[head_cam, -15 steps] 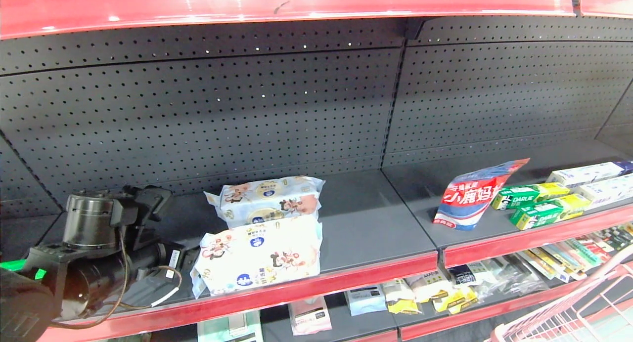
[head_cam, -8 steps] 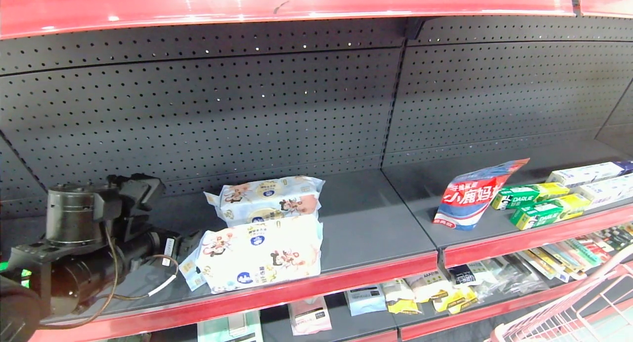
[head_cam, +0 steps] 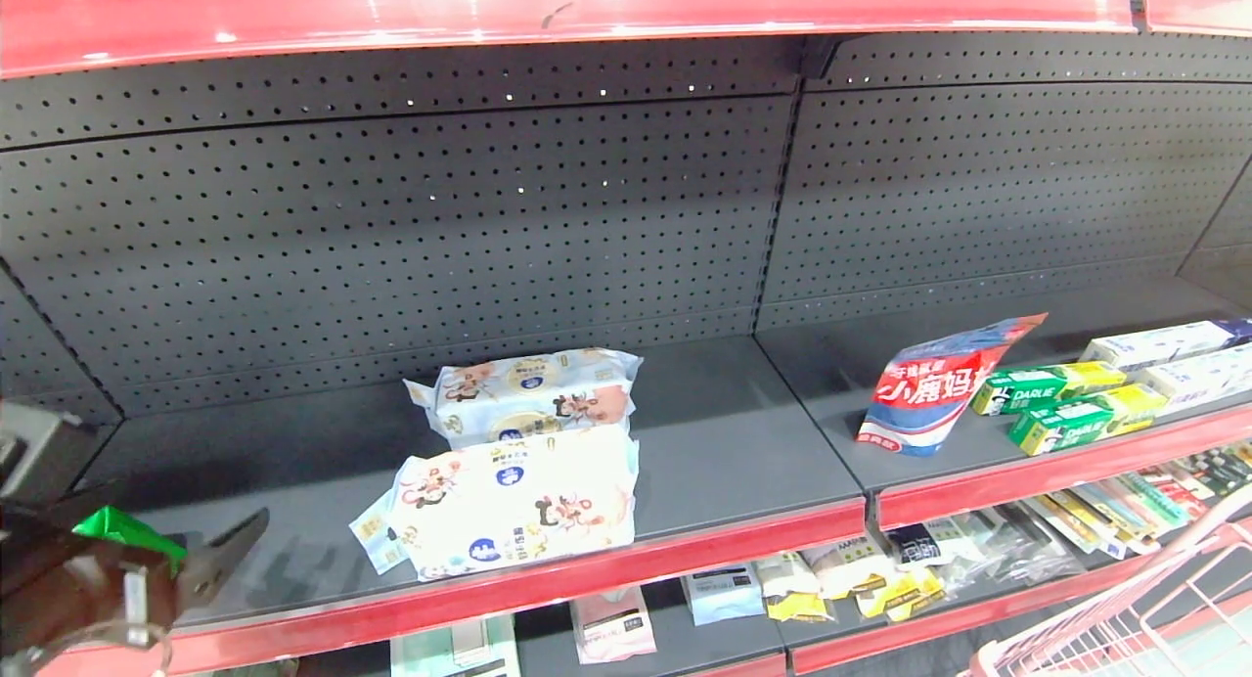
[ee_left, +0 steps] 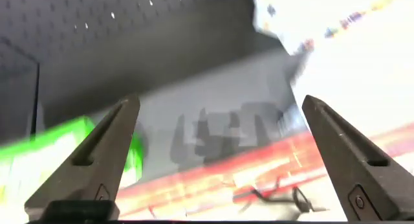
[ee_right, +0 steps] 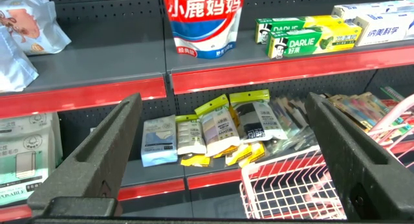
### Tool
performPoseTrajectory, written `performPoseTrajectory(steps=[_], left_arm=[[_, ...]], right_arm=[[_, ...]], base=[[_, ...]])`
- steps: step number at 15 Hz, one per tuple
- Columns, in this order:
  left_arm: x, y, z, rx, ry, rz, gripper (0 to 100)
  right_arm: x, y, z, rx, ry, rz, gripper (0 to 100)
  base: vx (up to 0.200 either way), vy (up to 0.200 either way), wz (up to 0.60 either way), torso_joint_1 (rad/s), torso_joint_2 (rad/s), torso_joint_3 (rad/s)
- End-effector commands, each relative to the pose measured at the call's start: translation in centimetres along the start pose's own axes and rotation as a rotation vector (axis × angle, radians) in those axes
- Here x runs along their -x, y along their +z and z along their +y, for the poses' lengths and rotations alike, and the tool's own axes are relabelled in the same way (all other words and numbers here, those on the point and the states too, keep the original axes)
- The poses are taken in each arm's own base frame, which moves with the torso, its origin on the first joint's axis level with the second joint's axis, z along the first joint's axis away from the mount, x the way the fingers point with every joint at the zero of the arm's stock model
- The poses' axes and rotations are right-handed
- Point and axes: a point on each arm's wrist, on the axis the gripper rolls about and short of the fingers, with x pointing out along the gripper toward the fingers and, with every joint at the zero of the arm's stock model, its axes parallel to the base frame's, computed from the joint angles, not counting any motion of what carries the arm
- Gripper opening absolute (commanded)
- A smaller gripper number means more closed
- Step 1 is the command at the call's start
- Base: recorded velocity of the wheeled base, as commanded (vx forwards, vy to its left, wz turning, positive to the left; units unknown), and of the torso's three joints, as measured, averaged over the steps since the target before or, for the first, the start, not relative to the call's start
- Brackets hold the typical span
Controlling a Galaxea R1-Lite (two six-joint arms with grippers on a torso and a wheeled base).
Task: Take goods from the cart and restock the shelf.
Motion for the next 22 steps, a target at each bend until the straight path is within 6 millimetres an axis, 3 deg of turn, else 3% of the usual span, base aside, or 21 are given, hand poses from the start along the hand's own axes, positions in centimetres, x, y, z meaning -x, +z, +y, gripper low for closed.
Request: performPoseTrajectory(steps=[1, 4, 8, 10, 12, 14, 22], left_arm=[[7.6, -5.5, 0.0, 0.011, -0.033, -0.086, 100], [10.9, -11.1, -0.7, 0.01, -0.177, -0.204, 100], [10.8, -11.0, -0.5, 0.209, -0.109, -0.164, 100], [10.7, -11.1, -0.3, 0.208, -0.017, -0.163, 100], [10.2, -11.1, -0.4, 0.18, -0.038, -0.205, 100], [8.7, -11.6, -0.8, 0.175, -0.108, -0.351, 100], [8.6, -11.8, -0.9, 0.151, -0.101, -0.329, 100]], right_arm=[[0.0, 0.0, 0.0, 0.0, 0.002, 0.002, 100], [0.0, 0.0, 0.0, 0.0, 0.0, 0.002, 100], [0.0, 0.0, 0.0, 0.0, 0.0, 0.002, 100], [0.0, 0.0, 0.0, 0.0, 0.0, 0.0, 100], [0.0, 0.0, 0.0, 0.0, 0.0, 0.0, 100], [0.0, 0.0, 0.0, 0.0, 0.002, 0.002, 100], [0.0, 0.0, 0.0, 0.0, 0.002, 0.002, 100]], base=[[0.0, 0.0, 0.0, 0.0, 0.0, 0.0], [0.0, 0.0, 0.0, 0.0, 0.0, 0.0], [0.0, 0.0, 0.0, 0.0, 0.0, 0.0], [0.0, 0.0, 0.0, 0.0, 0.0, 0.0], [0.0, 0.0, 0.0, 0.0, 0.0, 0.0], [0.0, 0.0, 0.0, 0.0, 0.0, 0.0], [0.0, 0.0, 0.0, 0.0, 0.0, 0.0]])
